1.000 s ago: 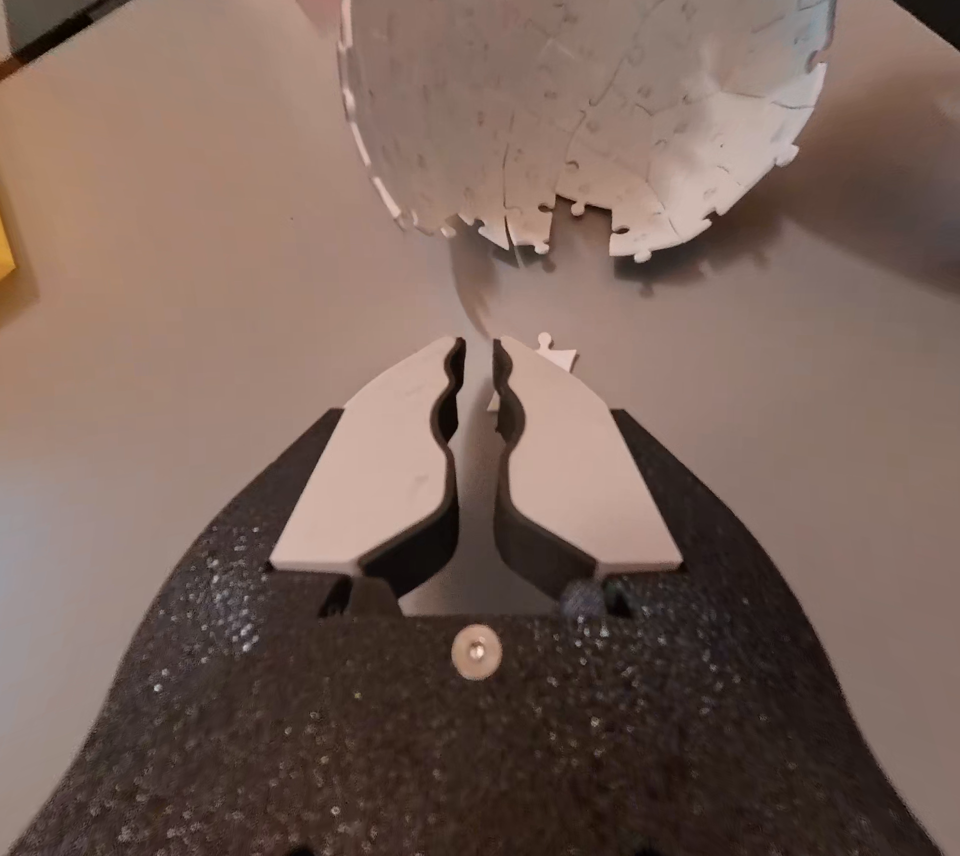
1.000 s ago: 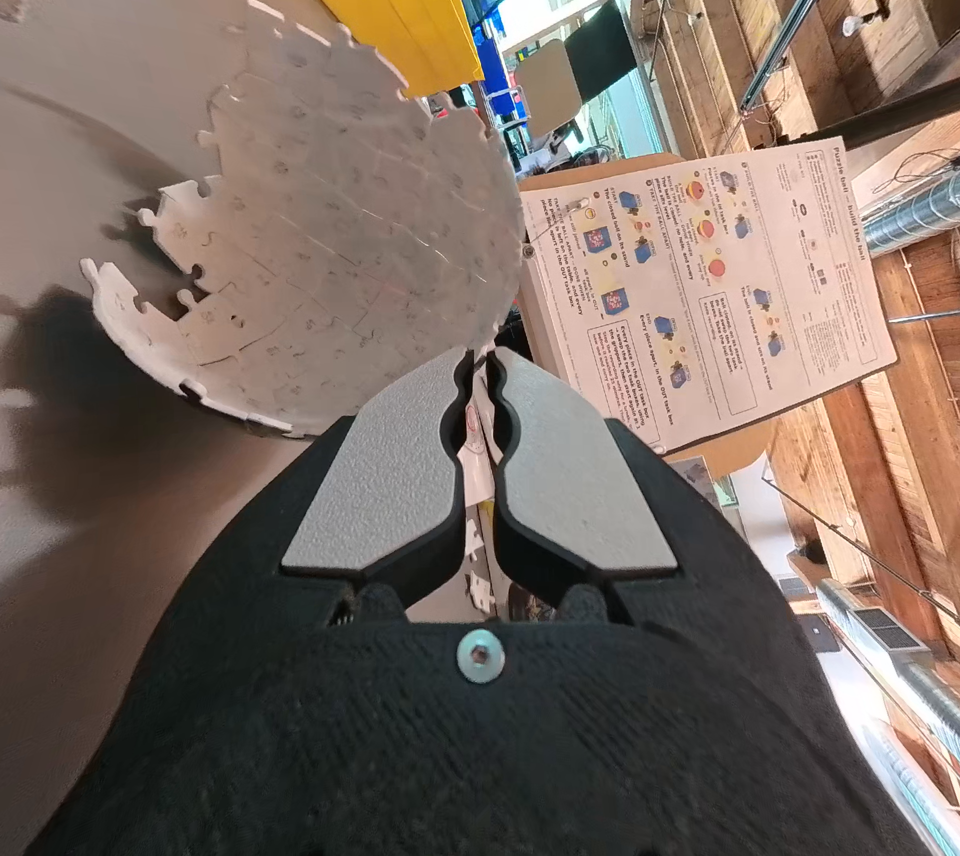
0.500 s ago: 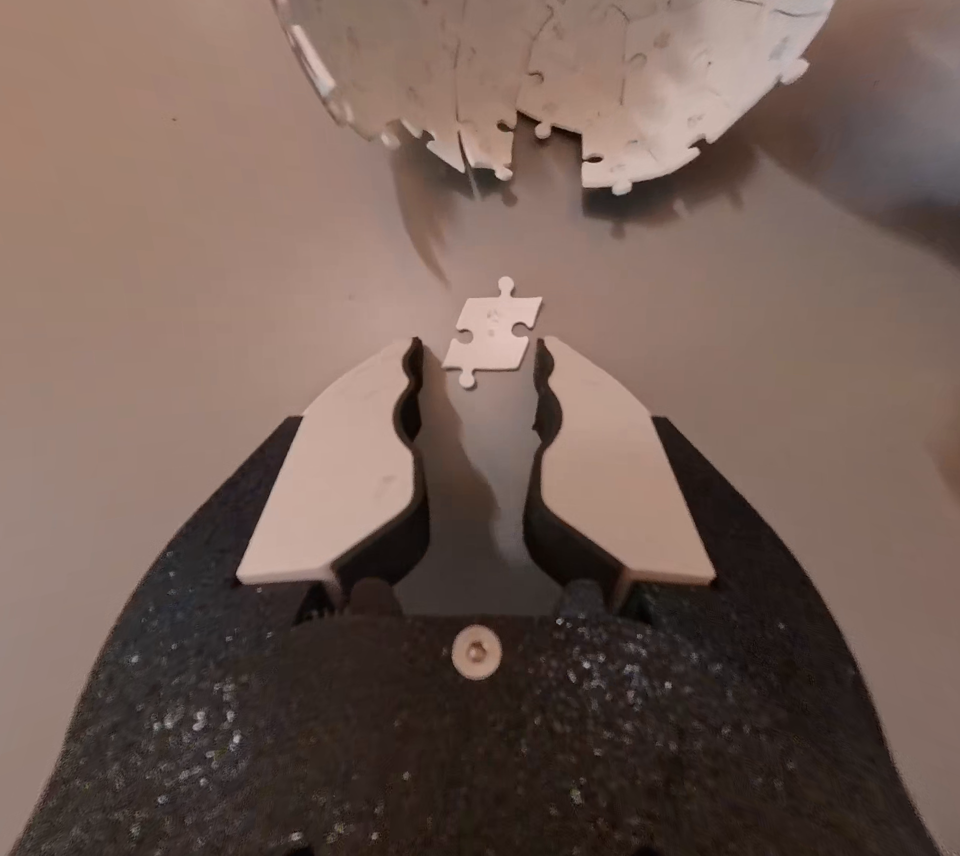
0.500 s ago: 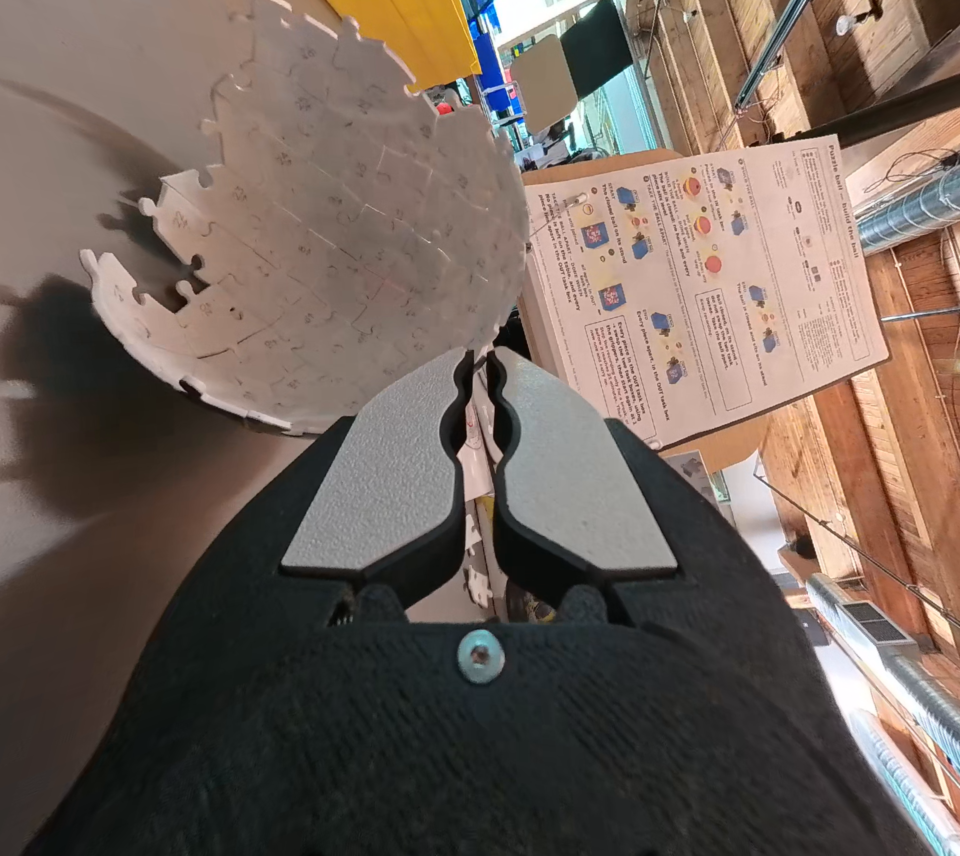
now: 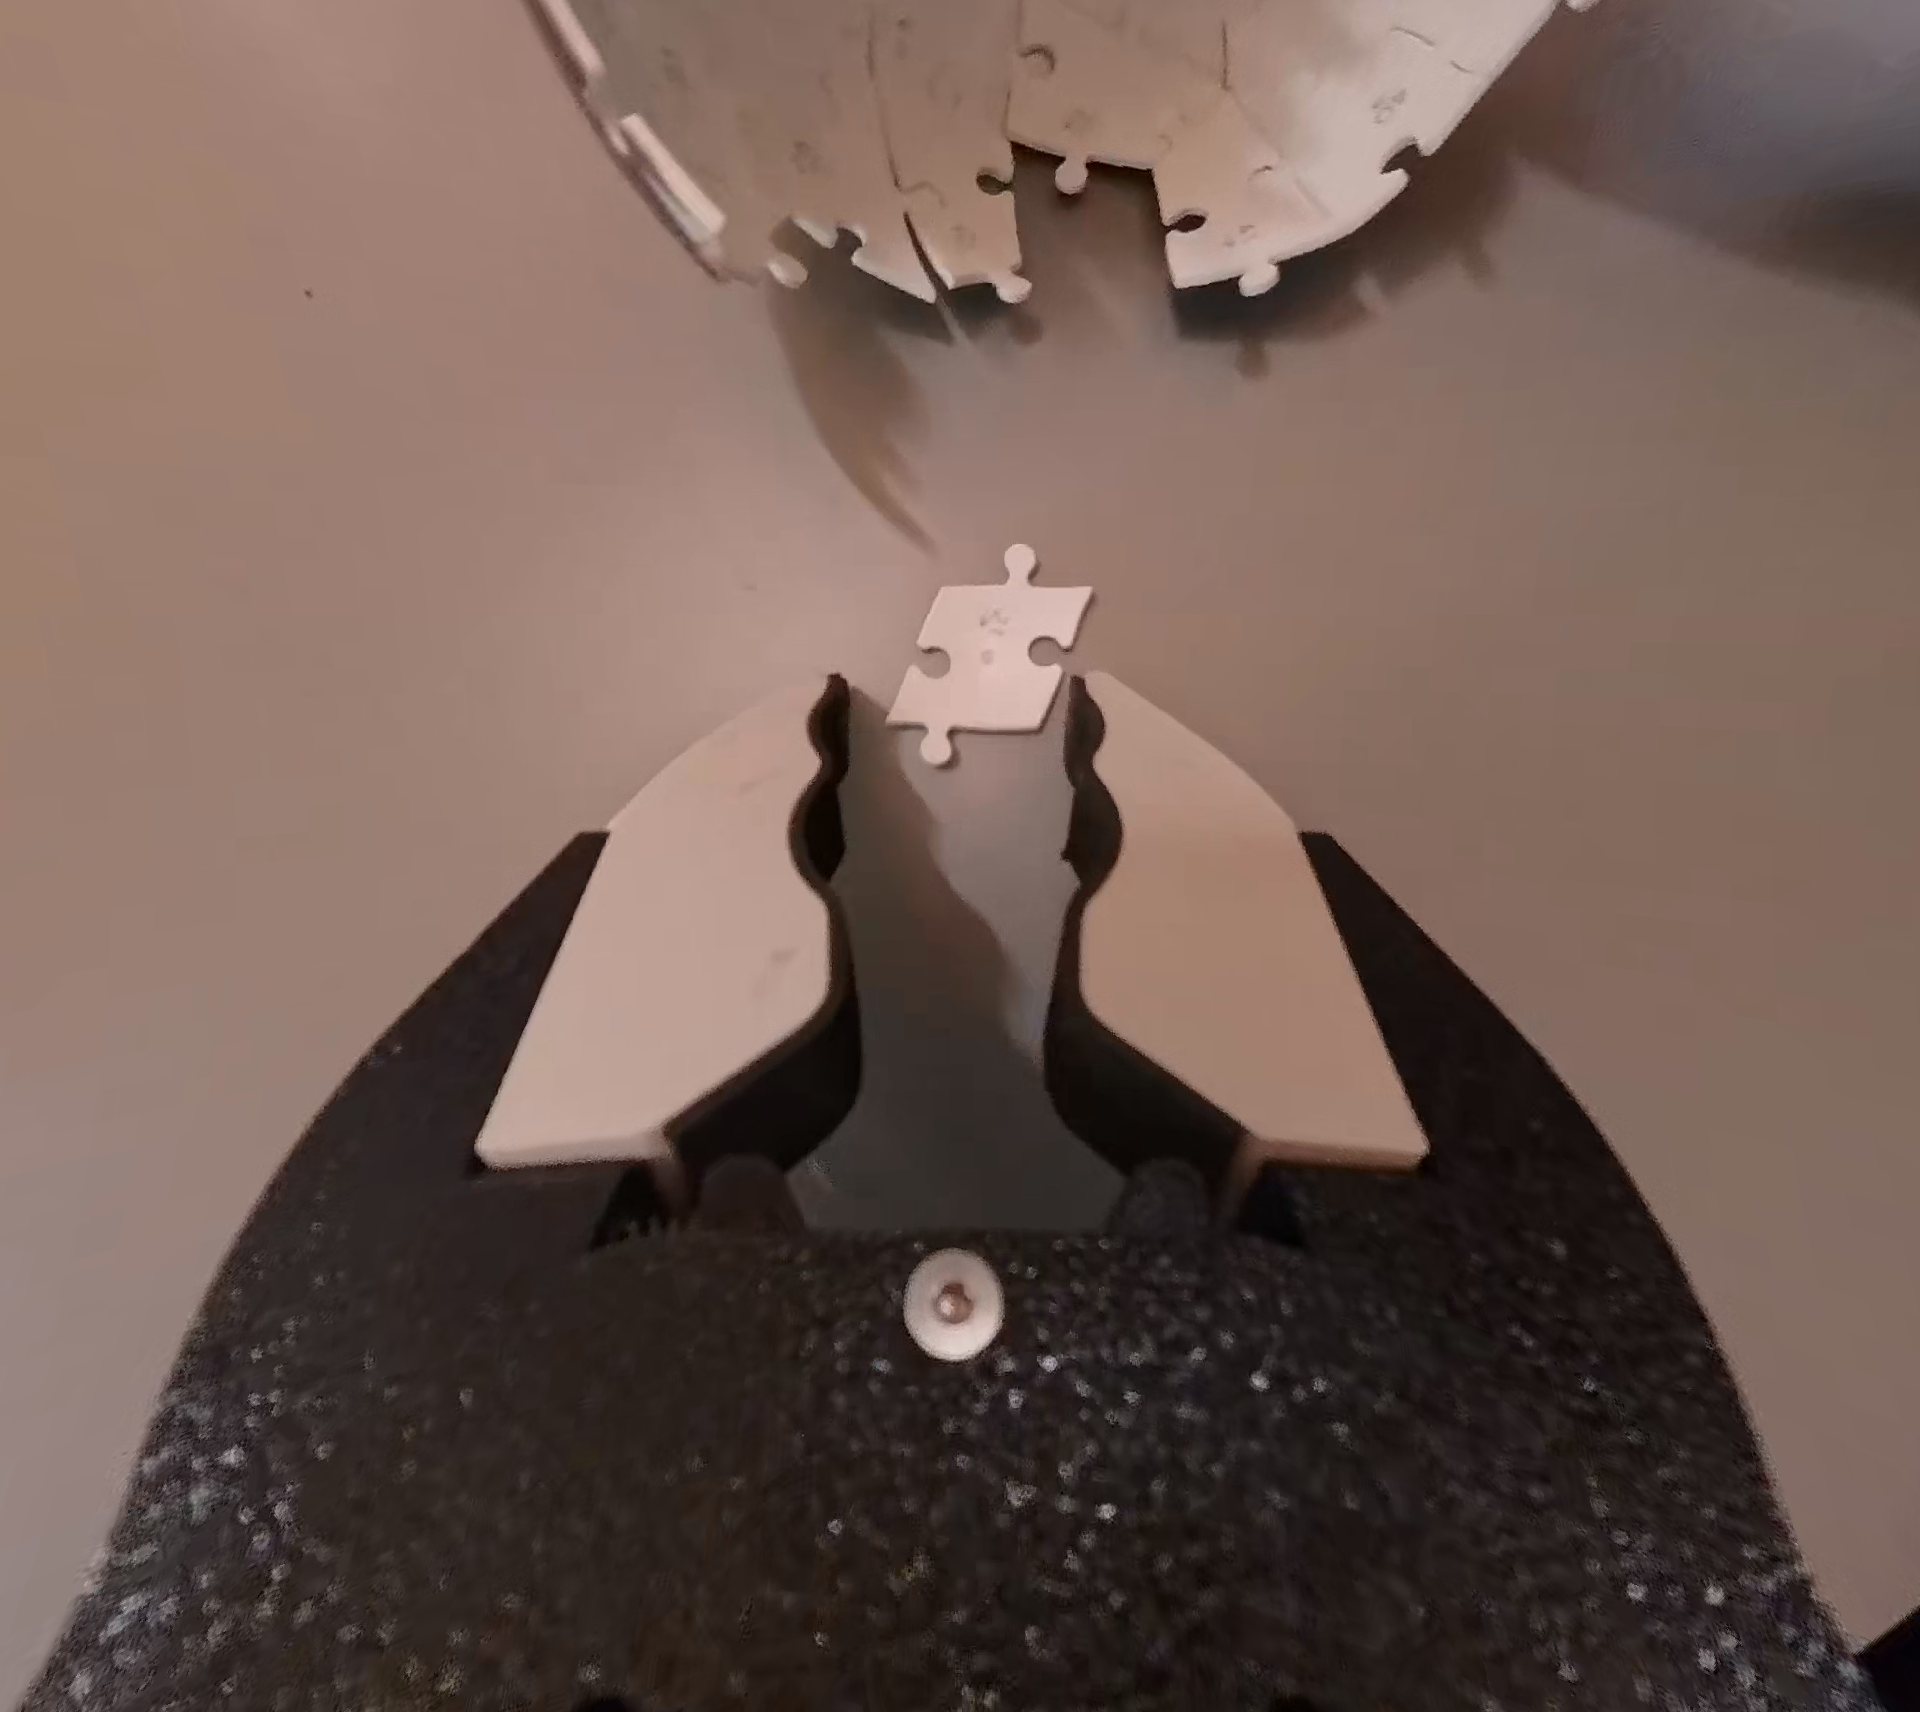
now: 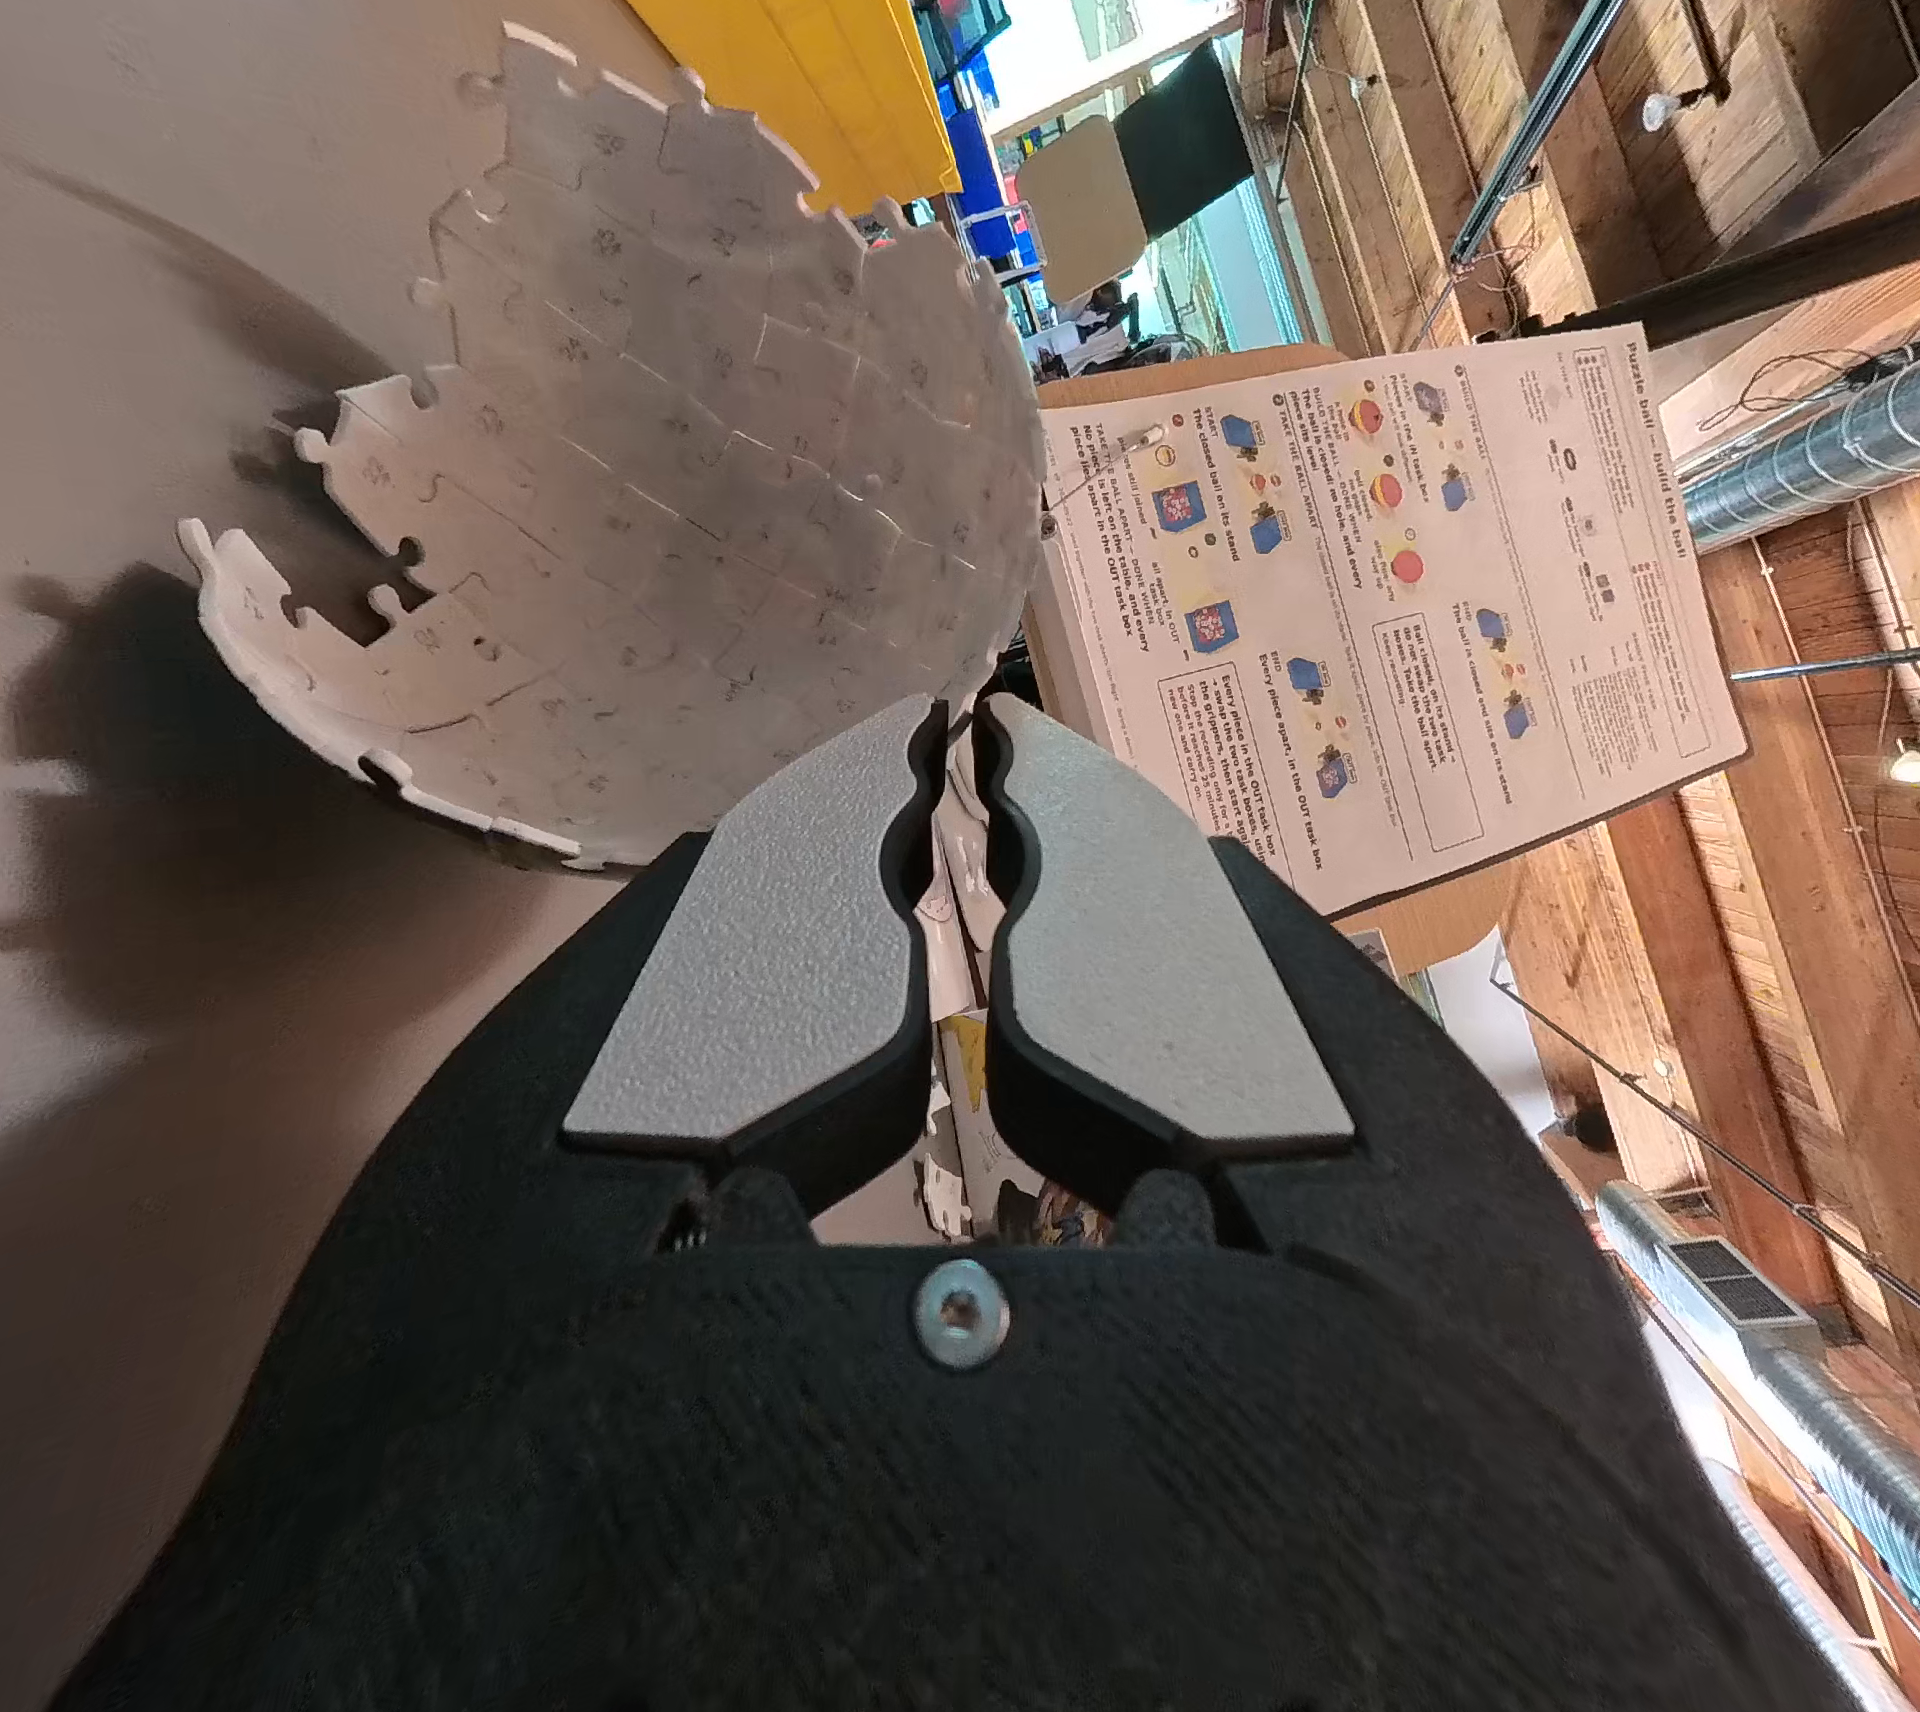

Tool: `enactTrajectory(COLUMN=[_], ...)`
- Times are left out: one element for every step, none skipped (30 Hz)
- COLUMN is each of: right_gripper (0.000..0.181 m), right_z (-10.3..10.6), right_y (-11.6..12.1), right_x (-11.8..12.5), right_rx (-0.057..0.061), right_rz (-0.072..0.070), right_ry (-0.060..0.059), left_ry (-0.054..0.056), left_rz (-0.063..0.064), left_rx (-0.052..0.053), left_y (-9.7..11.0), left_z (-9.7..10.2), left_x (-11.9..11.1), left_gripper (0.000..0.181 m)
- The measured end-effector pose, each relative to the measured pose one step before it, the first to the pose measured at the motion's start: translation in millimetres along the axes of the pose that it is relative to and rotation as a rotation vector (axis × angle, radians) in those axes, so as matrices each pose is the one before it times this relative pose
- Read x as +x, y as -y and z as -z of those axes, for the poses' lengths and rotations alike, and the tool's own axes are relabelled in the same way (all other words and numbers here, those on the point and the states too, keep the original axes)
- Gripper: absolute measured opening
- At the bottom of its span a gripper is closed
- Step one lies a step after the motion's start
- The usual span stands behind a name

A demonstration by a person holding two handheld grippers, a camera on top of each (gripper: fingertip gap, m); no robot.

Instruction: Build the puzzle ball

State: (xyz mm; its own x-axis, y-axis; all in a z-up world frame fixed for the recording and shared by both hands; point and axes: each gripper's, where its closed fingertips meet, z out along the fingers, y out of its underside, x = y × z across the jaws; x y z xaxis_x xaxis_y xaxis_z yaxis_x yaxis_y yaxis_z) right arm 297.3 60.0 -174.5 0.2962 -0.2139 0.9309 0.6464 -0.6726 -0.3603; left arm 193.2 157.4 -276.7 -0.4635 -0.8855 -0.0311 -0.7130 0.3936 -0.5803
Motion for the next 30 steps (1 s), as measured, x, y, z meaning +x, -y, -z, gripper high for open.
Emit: enactTrajectory(right_gripper=[0.004, 0.004, 0.004, 0.004, 0.004, 0.004, 0.004, 0.004, 0.004, 0.004, 0.004, 0.004, 0.004, 0.004, 0.004, 0.004, 0.004, 0.004, 0.004, 0.004, 0.004, 0.004, 0.004, 0.004, 0.004, 0.004, 0.004, 0.004, 0.004, 0.004], right_z=[0.12, -0.05, 0.02, 0.04, 0.02, -0.02, 0.10, 0.06, 0.04, 0.07, 0.16, 0.16, 0.10, 0.01, -0.18, -0.03, -0.05, -0.08, 0.03, -0.05, -0.01, 0.06, 0.06, 0.02, 0.12, 0.00, 0.09, 0.02, -0.16, 0.03], right_y=[0.56, 0.43, 0.03, -0.11, 0.03, 0.14, 0.20, 0.33, 0.49, 0.39, 0.41, 0.40, 0.21, 0.07, -0.03, -0.07, -0.27, -0.41, -0.30, -0.11, 0.01, 0.31, 0.36, 0.28, 0.16, 0.00, -0.10, -0.13, -0.33, -0.23], right_x=[-0.06, -0.05, 0.04, 0.01, 0.08, -0.03, -0.06, 0.05, 0.02, -0.01, -0.04, 0.10, 0.03, -0.04, -0.11, 0.09, 0.00, -0.04, 0.08, 0.00, -0.03, 0.04, -0.11, 0.05, 0.04, 0.00, 0.01, 0.12, -0.11, -0.07], right_rx=[0.0023, 0.0026, 0.0007, -0.0004, 0.0009, 0.0013, 0.0006, 0.0012, 0.0014, 0.0010, 0.0006, 0.0018, 0.0006, -0.0002, 0.0003, 0.0005, -0.0003, -0.0008, -0.0003, -0.0003, 0.0001, 0.0011, 0.0010, 0.0006, 0.0002, 0.0000, -0.0003, -0.0002, -0.0008, -0.0005], right_rz=[-0.0007, 0.0000, 0.0006, -0.0011, -0.0021, -0.0008, 0.0005, 0.0002, -0.0001, 0.0008, 0.0016, 0.0010, 0.0008, 0.0009, -0.0001, -0.0010, -0.0005, -0.0008, -0.0002, 0.0004, 0.0000, -0.0003, 0.0012, 0.0015, 0.0011, 0.0009, 0.0008, -0.0002, -0.0008, -0.0003], right_ry=[-0.0008, -0.0008, 0.0002, 0.0011, 0.0010, 0.0007, 0.0002, 0.0000, -0.0004, -0.0003, 0.0001, 0.0000, -0.0002, -0.0003, -0.0006, -0.0008, -0.0004, 0.0000, 0.0000, 0.0005, 0.0002, -0.0002, -0.0001, -0.0002, -0.0002, 0.0005, 0.0005, 0.0001, 0.0004, 0.0001], left_ry=[-0.0003, 0.0006, -0.0017, -0.0036, -0.0066, -0.0024, 0.0080, 0.0091, 0.0060, 0.0034, 0.0020, 0.0021, 0.0036, 0.0056, 0.0069, 0.0073, 0.0069, 0.0049, -0.0003, -0.0152, -0.0402, -0.0407, -0.0183, -0.0054, 0.0038, 0.0151, 0.0295, 0.0399, 0.0340, 0.0263], left_rz=[0.0084, 0.0043, 0.0051, 0.0043, -0.0040, -0.0122, -0.0176, -0.0142, -0.0050, 0.0035, 0.0066, 0.0061, 0.0050, 0.0033, 0.0014, -0.0007, -0.0028, -0.0058, -0.0136, -0.0311, -0.0499, -0.0432, -0.0146, 0.0177, 0.0389, 0.0399, 0.0318, 0.0249, 0.0235, 0.0272], left_rx=[-0.0030, -0.0032, -0.0033, -0.0042, -0.0031, 0.0000, 0.0008, -0.0007, -0.0033, -0.0054, -0.0045, -0.0026, -0.0022, -0.0019, -0.0017, -0.0012, 0.0009, 0.0032, 0.0062, 0.0085, 0.0071, 0.0029, -0.0009, -0.0064, -0.0136, -0.0155, -0.0091, -0.0041, -0.0060, -0.0123], left_y=[-0.87, -0.88, -0.62, -0.58, -0.28, 0.13, 0.20, 0.28, 0.10, -0.08, -0.11, -0.07, -0.05, -0.12, 0.02, 0.03, 0.22, 0.34, 0.47, 0.33, -0.50, -1.17, -1.36, -1.55, -1.83, -2.05, -1.69, -1.50, -1.87, -2.39], left_z=[0.37, 0.53, 0.36, 0.33, 0.16, 0.07, 0.20, 0.14, 0.07, 0.10, -0.01, 0.12, 0.01, 0.08, 0.14, 0.04, 0.10, -0.02, -0.01, 0.25, 0.96, 1.22, 0.89, 0.61, 0.61, 0.72, 1.01, 1.19, 1.21, 1.41], left_x=[-1.14, -0.62, 0.14, 0.69, 1.73, 1.77, 0.34, -0.06, 0.04, 0.00, 0.01, 0.02, -0.03, 0.00, 0.00, 0.03, 0.24, 0.60, 1.13, 2.82, 5.98, 5.53, 1.18, -2.03, -4.01, -5.64, -7.10, -7.90, -6.47, -5.01], left_gripper=[0.041, 0.040, 0.038, 0.036, 0.031, 0.027, 0.027, 0.027, 0.027, 0.027, 0.027, 0.027, 0.027, 0.027, 0.027, 0.027, 0.027, 0.027, 0.027, 0.027, 0.027, 0.027, 0.027, 0.030, 0.037, 0.045, 0.045, 0.045, 0.045, 0.045])
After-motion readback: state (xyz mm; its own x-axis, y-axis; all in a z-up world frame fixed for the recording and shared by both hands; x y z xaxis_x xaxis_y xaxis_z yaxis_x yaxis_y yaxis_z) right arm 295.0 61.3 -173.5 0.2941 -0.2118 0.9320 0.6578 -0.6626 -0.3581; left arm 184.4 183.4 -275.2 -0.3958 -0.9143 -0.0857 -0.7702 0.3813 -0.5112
